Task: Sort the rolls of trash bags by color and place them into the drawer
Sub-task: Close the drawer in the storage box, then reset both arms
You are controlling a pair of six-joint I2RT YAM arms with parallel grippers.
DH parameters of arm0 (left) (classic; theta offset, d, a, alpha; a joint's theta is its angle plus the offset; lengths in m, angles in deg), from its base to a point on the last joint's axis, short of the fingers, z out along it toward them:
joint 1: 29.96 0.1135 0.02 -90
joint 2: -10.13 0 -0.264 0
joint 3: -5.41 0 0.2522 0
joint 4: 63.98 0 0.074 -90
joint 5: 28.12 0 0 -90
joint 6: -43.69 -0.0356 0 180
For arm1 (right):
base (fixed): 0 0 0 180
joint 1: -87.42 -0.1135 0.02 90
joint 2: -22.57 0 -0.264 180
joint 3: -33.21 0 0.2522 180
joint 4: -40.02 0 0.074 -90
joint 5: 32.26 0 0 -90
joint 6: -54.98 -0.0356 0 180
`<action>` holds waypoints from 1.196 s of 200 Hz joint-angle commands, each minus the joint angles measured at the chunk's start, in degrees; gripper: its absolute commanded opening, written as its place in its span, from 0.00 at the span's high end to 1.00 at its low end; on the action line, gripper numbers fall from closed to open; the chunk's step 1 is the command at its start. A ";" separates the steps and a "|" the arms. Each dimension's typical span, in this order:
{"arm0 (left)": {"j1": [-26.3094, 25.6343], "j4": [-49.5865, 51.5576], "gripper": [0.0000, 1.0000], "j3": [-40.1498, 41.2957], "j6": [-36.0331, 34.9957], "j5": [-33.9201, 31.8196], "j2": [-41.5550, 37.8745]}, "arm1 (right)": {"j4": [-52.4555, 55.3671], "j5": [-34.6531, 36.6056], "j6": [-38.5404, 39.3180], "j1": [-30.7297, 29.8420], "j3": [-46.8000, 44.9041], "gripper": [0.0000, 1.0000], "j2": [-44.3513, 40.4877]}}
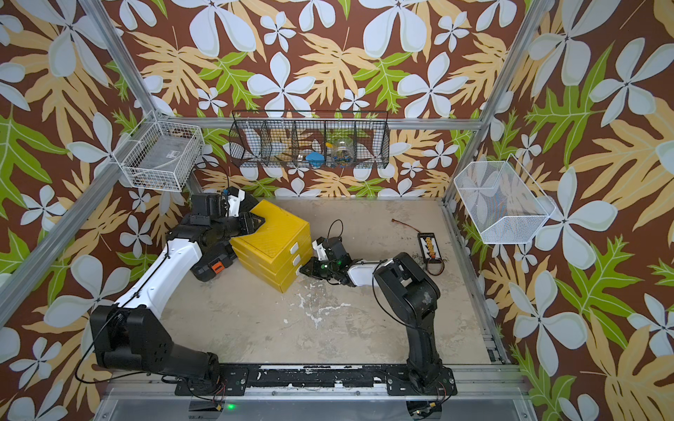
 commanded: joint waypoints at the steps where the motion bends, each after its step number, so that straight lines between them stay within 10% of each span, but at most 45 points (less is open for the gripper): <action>1: 0.09 2.62 0.63 0.06 -0.35 -0.85 -0.21 | -7.63 -2.22 -5.41 -0.16 0.51 0.83 1.29; 119: 0.06 0.00 0.61 0.81 1.58 -11.37 -12.49 | 10.13 12.11 14.80 5.01 -9.64 0.61 -20.82; 153: 0.05 -13.59 0.45 15.71 3.80 -18.42 -25.80 | 17.09 26.75 25.17 5.87 -12.62 0.45 -34.97; 163: 0.07 -18.11 0.01 20.80 4.31 -20.96 -29.25 | 16.87 32.55 26.35 6.06 -14.24 0.36 -39.88; 187: 0.11 -27.04 0.00 31.48 2.94 -26.48 -35.71 | 11.57 43.29 32.19 6.43 -18.65 0.24 -49.43; 198: 0.07 -29.21 0.00 34.32 0.67 -27.43 -37.36 | 10.14 43.73 36.06 6.46 -18.96 0.01 -51.69; 239: 0.07 -24.08 0.00 33.17 3.32 -45.85 -38.00 | 22.13 51.00 40.56 6.60 -5.35 0.00 -45.85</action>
